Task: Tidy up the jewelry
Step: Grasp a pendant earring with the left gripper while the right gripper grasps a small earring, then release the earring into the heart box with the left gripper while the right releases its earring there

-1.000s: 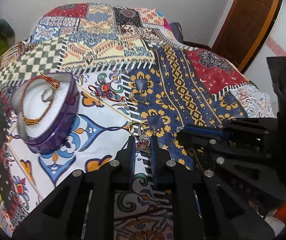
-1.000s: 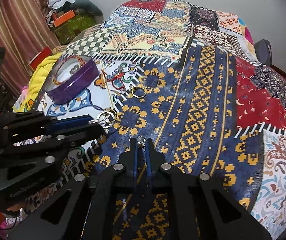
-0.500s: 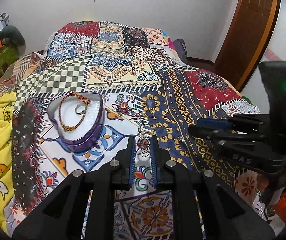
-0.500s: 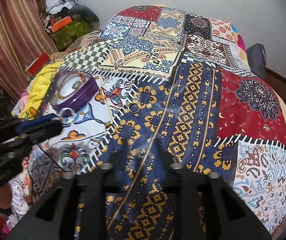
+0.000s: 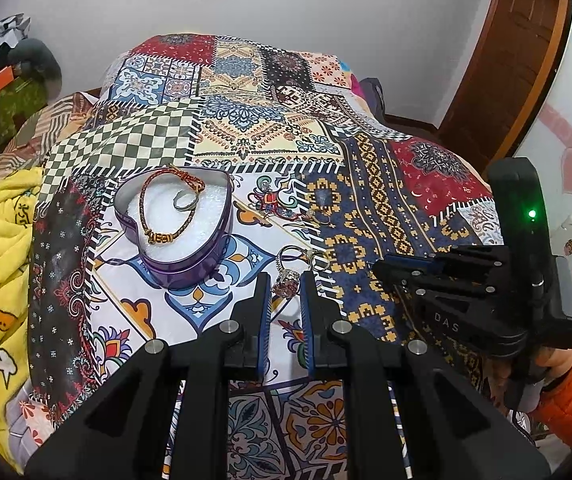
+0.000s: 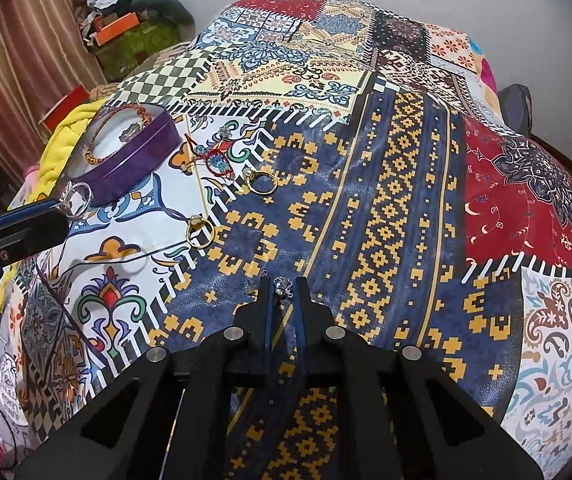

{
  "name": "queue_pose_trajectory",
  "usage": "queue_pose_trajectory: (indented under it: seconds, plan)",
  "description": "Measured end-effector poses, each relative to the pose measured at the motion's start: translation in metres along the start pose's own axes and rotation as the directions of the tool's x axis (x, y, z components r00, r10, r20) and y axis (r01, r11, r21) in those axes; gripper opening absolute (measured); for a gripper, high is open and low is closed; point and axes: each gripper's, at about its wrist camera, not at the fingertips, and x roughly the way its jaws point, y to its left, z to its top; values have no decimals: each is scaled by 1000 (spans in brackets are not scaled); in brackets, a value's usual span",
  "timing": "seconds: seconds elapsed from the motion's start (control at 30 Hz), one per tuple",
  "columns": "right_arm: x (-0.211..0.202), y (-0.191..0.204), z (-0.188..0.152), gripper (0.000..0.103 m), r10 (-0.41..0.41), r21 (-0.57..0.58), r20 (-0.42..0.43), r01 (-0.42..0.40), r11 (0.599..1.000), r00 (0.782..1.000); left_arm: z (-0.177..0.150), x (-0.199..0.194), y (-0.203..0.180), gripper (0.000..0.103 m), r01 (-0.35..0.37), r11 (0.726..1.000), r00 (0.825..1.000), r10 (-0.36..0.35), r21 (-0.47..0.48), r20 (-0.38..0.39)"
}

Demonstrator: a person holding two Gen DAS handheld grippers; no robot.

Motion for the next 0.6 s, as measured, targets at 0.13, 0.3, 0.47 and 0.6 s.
queue_pose_trajectory:
  seconds: [0.13, 0.3, 0.47, 0.6]
  plan:
    - [-5, 2, 2, 8, 4, 4, 13, -5, 1000, 1000, 0, -5, 1, 13, 0, 1000, 1000, 0, -6, 12]
    - [-21, 7, 13, 8, 16, 2, 55, -16, 1000, 998, 2, -14, 5, 13, -11, 1000, 999, 11, -11, 36]
    - [-41, 20, 26, 9, 25, -22, 110, -23, 999, 994, 6, -26, 18, 13, -30, 999, 997, 32, -34, 67]
    - [-50, 32, 37, 9, 34, -47, 144, -28, 999, 989, 10, -35, 32, 13, -46, 997, 994, 52, -61, 92]
